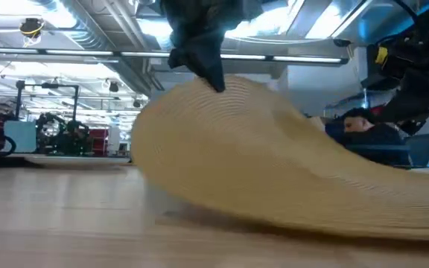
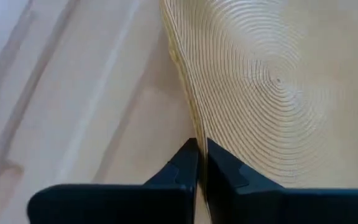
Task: Set table place
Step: Move the brown place mat to the center of the table
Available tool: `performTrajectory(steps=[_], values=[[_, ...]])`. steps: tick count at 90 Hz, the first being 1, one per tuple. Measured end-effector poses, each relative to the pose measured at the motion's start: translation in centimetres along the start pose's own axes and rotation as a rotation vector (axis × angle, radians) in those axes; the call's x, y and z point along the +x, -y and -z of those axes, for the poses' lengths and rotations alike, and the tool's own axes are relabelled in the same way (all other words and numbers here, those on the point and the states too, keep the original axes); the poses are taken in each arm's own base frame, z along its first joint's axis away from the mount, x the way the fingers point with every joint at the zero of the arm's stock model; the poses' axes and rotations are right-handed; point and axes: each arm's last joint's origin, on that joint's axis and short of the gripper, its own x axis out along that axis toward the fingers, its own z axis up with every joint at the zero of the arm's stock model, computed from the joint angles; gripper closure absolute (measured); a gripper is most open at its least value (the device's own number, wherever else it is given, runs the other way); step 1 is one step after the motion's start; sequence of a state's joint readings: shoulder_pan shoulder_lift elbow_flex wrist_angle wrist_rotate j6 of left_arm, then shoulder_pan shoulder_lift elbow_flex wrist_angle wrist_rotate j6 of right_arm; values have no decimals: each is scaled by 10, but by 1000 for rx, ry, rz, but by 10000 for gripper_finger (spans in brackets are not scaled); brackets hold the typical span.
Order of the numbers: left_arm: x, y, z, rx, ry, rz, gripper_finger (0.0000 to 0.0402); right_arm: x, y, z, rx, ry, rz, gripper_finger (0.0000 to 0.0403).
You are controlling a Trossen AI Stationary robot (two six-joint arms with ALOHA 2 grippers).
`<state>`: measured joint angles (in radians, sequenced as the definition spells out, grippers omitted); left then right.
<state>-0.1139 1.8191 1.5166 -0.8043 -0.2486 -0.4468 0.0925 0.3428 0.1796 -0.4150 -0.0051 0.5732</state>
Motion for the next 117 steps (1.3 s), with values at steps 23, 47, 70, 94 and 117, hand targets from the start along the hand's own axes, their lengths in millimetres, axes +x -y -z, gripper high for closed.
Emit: performTrajectory(steps=[23,47,70,94,117], values=[[-1,1,1,6,2,-16,401,-4,3,6,139,-105,64,403],[-1,1,1,5,5,-23,401,5,10,17,266,-277,193,403],[-1,1,1,5,5,-22,401,18,16,24,302,-383,346,403],[-2,5,3,16,9,-24,401,27,18,26,305,-440,424,403],[-5,7,15,21,-50,-103,401,28,18,27,303,-432,420,403]])
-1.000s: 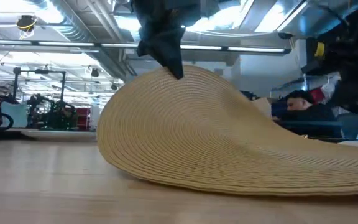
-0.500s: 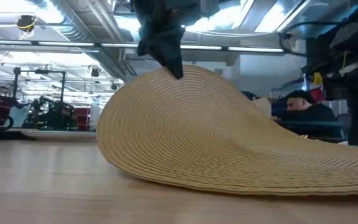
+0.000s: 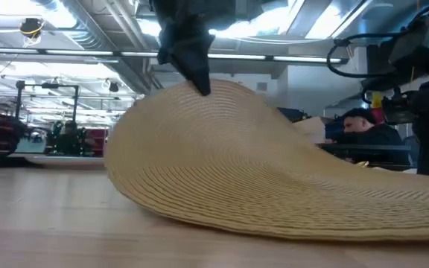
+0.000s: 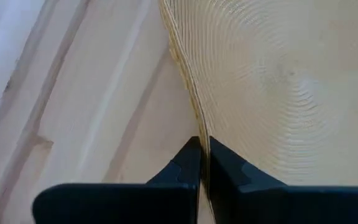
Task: Set table place
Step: Move the brown place mat to the center of the table
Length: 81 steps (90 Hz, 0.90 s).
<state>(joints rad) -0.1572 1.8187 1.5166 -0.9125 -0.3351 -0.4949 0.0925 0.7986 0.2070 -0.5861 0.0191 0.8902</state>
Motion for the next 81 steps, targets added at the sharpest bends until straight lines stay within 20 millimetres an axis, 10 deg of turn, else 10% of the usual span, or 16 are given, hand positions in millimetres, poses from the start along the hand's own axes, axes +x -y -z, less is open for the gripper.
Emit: performTrajectory(steps=[81], values=[[10,-13,28,-17,-86,-291,401,0,0,0,-8,-3,2,403]])
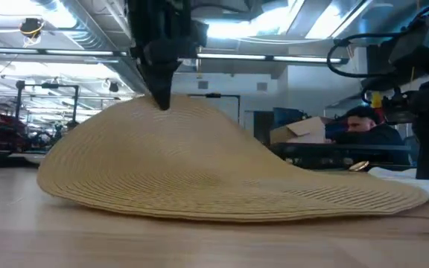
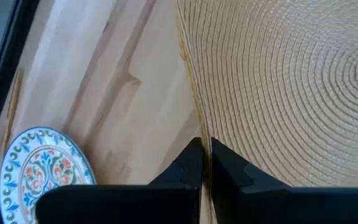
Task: Set table place
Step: Move the brown place mat to the center of the table
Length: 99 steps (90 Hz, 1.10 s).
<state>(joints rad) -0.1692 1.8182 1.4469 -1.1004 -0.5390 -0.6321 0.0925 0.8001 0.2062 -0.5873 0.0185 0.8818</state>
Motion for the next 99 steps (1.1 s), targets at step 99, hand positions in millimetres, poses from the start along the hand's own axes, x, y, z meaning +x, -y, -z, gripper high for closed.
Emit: performTrajectory(steps=[99], values=[[47,-17,-6,-20,42,-33,402,0,-1,0,-16,1,-13,403]])
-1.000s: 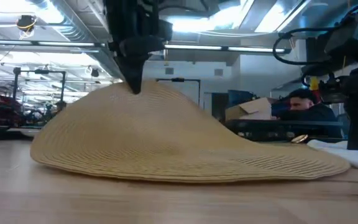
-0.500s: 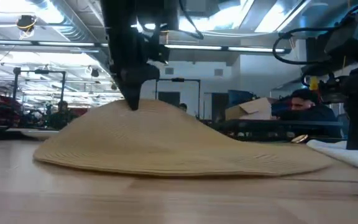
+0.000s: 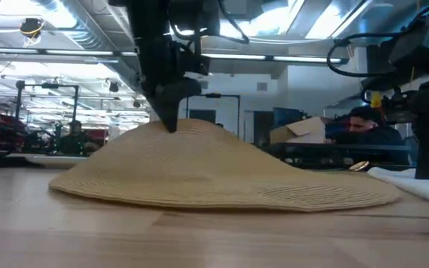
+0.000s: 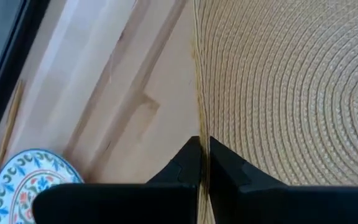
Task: Set table place
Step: Move the brown place mat to the center of the table
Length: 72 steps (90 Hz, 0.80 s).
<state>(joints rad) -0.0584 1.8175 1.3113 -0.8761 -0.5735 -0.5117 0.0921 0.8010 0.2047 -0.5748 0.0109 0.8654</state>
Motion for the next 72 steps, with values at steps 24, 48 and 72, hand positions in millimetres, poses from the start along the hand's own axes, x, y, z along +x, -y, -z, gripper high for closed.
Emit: performTrajectory(steps=[24,48,72], values=[[4,-6,-3,-3,-11,-11,402,0,0,0,0,0,-1,403],[4,-6,-2,25,-12,-11,402,0,0,0,0,2,-3,403],[6,-7,-3,1,-14,-13,402,0,0,0,0,2,-4,403]])
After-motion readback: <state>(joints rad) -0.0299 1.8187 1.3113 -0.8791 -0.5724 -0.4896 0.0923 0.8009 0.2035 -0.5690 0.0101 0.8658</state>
